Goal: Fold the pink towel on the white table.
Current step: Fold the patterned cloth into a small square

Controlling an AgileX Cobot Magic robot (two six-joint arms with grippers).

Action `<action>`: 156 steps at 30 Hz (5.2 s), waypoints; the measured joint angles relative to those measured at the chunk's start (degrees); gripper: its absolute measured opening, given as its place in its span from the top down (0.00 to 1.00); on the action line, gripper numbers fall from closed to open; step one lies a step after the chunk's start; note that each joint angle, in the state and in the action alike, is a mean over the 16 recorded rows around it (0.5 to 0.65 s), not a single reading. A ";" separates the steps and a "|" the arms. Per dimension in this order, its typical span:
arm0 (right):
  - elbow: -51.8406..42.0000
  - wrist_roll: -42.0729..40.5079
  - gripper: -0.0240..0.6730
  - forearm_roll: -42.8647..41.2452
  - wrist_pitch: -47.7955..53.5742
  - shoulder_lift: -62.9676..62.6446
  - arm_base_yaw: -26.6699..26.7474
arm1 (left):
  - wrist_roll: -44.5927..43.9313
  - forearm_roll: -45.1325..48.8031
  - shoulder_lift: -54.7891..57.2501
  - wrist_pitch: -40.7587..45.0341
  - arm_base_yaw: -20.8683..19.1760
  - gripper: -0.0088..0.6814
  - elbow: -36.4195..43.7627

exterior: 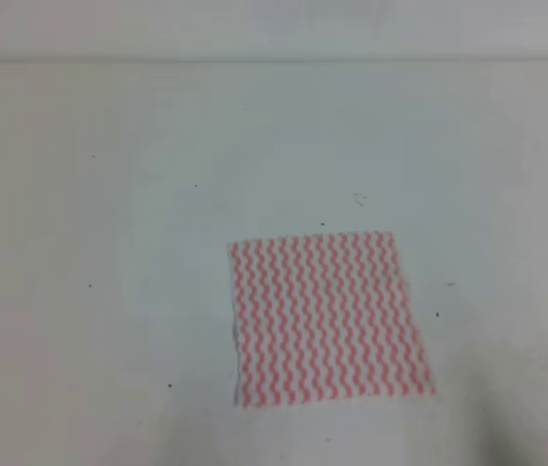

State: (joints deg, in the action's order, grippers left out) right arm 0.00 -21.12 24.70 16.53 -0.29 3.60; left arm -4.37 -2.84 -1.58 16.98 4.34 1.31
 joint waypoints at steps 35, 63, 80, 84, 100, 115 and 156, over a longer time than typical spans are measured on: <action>0.00 0.00 0.99 0.00 0.00 0.00 0.00 | 0.01 -0.02 0.28 0.20 0.01 0.99 -0.36; -0.09 0.00 0.99 0.00 0.00 0.00 0.00 | 6.76 -2.00 0.19 -12.98 0.01 0.99 -0.27; 0.00 0.00 0.99 0.00 0.00 0.00 0.00 | 17.49 -3.63 0.76 -15.84 0.08 0.99 -0.82; 0.00 0.00 0.99 0.00 0.00 0.00 0.00 | 18.00 -4.47 0.57 -15.49 0.09 0.99 -0.82; 0.00 0.00 0.99 14.70 -4.81 0.00 0.00 | 19.60 -7.12 -0.09 -17.20 0.11 0.99 -0.09; 0.00 0.00 0.99 39.39 -10.93 0.05 0.00 | 21.74 -7.17 0.03 -18.65 0.11 0.99 0.00; 24.20 -0.71 0.99 27.69 14.74 43.31 0.01 | 14.03 -7.14 47.56 -12.47 22.32 0.99 -21.57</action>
State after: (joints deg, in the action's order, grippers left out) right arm 24.20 -21.83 52.39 31.28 43.02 3.61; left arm 9.65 -9.98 45.97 4.51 26.66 -20.26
